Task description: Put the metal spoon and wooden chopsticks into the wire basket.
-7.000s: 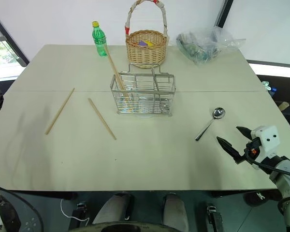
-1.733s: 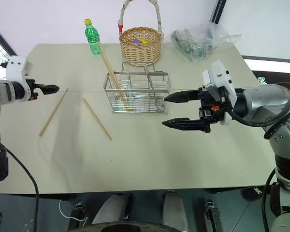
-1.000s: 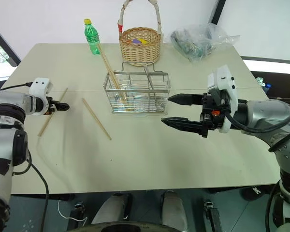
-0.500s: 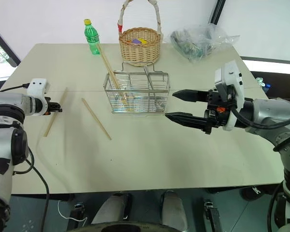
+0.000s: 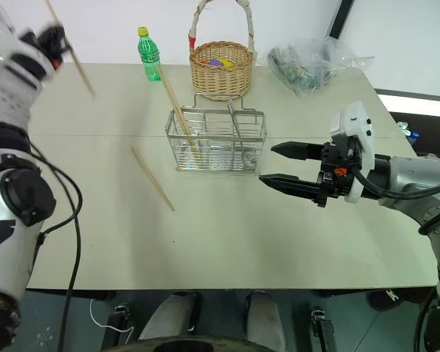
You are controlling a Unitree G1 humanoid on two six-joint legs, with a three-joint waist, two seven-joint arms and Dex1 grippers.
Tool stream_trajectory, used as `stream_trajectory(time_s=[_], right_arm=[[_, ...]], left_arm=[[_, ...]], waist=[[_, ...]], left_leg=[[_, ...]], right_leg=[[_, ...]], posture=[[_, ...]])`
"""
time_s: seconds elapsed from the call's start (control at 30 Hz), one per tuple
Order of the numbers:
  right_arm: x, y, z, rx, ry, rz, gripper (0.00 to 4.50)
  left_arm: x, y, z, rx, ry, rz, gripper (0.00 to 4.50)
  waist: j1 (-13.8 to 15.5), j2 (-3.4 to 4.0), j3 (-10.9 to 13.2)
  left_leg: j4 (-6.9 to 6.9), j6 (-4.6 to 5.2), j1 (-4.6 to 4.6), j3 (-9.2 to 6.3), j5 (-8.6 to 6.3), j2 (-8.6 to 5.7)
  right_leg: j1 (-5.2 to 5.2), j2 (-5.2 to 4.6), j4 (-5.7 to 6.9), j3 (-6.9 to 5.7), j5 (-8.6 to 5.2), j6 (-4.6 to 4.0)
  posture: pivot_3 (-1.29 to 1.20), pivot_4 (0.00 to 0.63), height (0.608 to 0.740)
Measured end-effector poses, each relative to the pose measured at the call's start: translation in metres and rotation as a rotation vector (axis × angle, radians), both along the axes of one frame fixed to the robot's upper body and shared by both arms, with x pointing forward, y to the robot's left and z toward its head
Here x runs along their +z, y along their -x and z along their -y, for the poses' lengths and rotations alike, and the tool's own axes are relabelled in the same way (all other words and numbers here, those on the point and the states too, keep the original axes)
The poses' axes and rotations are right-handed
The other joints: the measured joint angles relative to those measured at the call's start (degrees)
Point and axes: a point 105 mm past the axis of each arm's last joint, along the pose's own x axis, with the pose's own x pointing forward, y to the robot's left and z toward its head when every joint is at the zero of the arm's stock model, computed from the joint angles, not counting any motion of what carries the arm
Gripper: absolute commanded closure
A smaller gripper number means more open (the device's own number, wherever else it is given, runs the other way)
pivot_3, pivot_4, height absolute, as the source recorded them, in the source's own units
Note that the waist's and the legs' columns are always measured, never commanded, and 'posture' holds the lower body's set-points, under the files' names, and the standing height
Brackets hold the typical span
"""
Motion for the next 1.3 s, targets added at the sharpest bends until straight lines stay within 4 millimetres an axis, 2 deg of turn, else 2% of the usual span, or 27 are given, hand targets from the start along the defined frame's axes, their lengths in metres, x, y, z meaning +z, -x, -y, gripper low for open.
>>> stream_trajectory(time_s=[0.07, 0.13, 0.2, 0.27, 0.4, 0.5, 0.77, 0.87, 0.97, 1.2, 1.3], right_arm=[[-0.002, 0.001, -0.002, -0.001, -0.008, -0.003, 0.93], [-0.002, 0.000, -0.002, -0.008, -0.014, -0.001, 0.93], [-0.002, -0.001, -0.002, -0.017, -0.019, 0.001, 0.93], [-0.002, -0.002, -0.001, -0.026, -0.020, 0.003, 0.93], [-0.003, -0.002, -0.001, -0.047, -0.020, 0.005, 0.93], [-0.003, -0.002, 0.000, -0.062, -0.021, 0.010, 0.93], [0.003, -0.003, 0.001, -0.094, -0.056, 0.024, 0.93], [0.004, -0.002, 0.001, -0.092, -0.064, 0.021, 0.93], [0.006, -0.002, 0.000, -0.089, -0.071, 0.022, 0.93], [0.009, -0.006, 0.003, -0.102, -0.086, 0.024, 0.93], [0.011, -0.008, 0.004, -0.103, -0.091, 0.024, 0.93]], left_arm=[[0.012, 0.006, 0.040, -0.144, -0.006, 0.050, 4.44], [0.012, 0.013, 0.077, -0.261, -0.058, 0.063, 4.44], [0.001, 0.019, 0.106, -0.355, -0.115, 0.049, 4.44], [-0.014, 0.020, 0.119, -0.393, -0.150, 0.015, 4.44], [-0.049, 0.021, 0.133, -0.430, -0.212, -0.059, 4.44], [-0.067, 0.022, 0.136, -0.430, -0.240, -0.089, 4.44], [-0.094, 0.024, 0.137, -0.320, -0.230, -0.030, 4.44], [-0.098, 0.029, 0.142, -0.291, -0.265, 0.006, 4.44], [-0.099, 0.032, 0.149, -0.291, -0.268, 0.022, 3.48], [-0.098, 0.039, 0.152, -0.291, -0.240, 0.032, 0.05], [-0.095, 0.041, 0.149, -0.287, -0.225, 0.026, 0.02]], waist=[[0.03, 0.01, 0.00], [-0.09, 0.08, -0.02], [-0.41, 0.15, -0.04], [-0.85, 0.22, -0.04], [-1.37, 0.23, -0.04], [-1.26, 0.22, -0.04], [0.03, 0.23, -0.05], [0.20, 0.23, -0.05], [0.28, 0.23, -0.05], [-0.01, 0.24, -0.05], [0.02, 0.24, -0.05]], left_leg=[[0.21, 0.09, -0.01, -0.02, -0.05, -0.02], [0.38, 0.15, -0.01, 0.02, -0.09, -0.02], [0.44, 0.17, 0.04, 0.04, -0.10, -0.01], [0.41, 0.17, 0.05, 0.04, -0.10, 0.02], [0.40, 0.16, 0.04, 0.00, -0.10, 0.05], [0.43, 0.17, 0.01, 0.00, -0.10, 0.05], [0.47, 0.19, -0.02, 0.01, -0.12, 0.03], [0.48, 0.23, -0.04, 0.02, -0.14, 0.01], [0.50, 0.25, -0.05, 0.02, -0.15, 0.00], [0.48, 0.26, -0.03, 0.02, -0.16, 0.03], [0.48, 0.27, -0.03, 0.01, -0.16, 0.02]], right_leg=[[0.12, 0.03, -0.01, -0.02, 0.04, 0.08], [0.21, 0.05, -0.02, 0.00, 0.08, 0.15], [0.21, 0.08, 0.00, 0.05, 0.09, 0.16], [0.16, 0.17, 0.03, 0.08, 0.09, 0.15], [0.16, 0.24, 0.02, 0.09, 0.08, 0.13], [0.17, 0.21, 0.00, 0.11, 0.09, 0.13], [0.21, 0.15, -0.07, 0.11, 0.09, 0.12], [0.24, 0.13, -0.09, 0.11, 0.09, 0.11], [0.24, 0.12, -0.11, 0.10, 0.09, 0.11], [0.23, 0.15, -0.09, 0.09, 0.09, 0.11], [0.23, 0.15, -0.09, 0.09, 0.09, 0.11]], posture=[[0.00, 0.150, 0.674], [0.00, 0.150, 0.674], [0.00, 0.150, 0.674], [0.00, 0.150, 0.674], [0.00, 0.150, 0.674], [0.00, 0.150, 0.674], [0.00, 0.150, 0.674], [0.00, 0.150, 0.674], [0.00, 0.150, 0.674], [0.00, 0.150, 0.674], [0.00, 0.150, 0.674]])
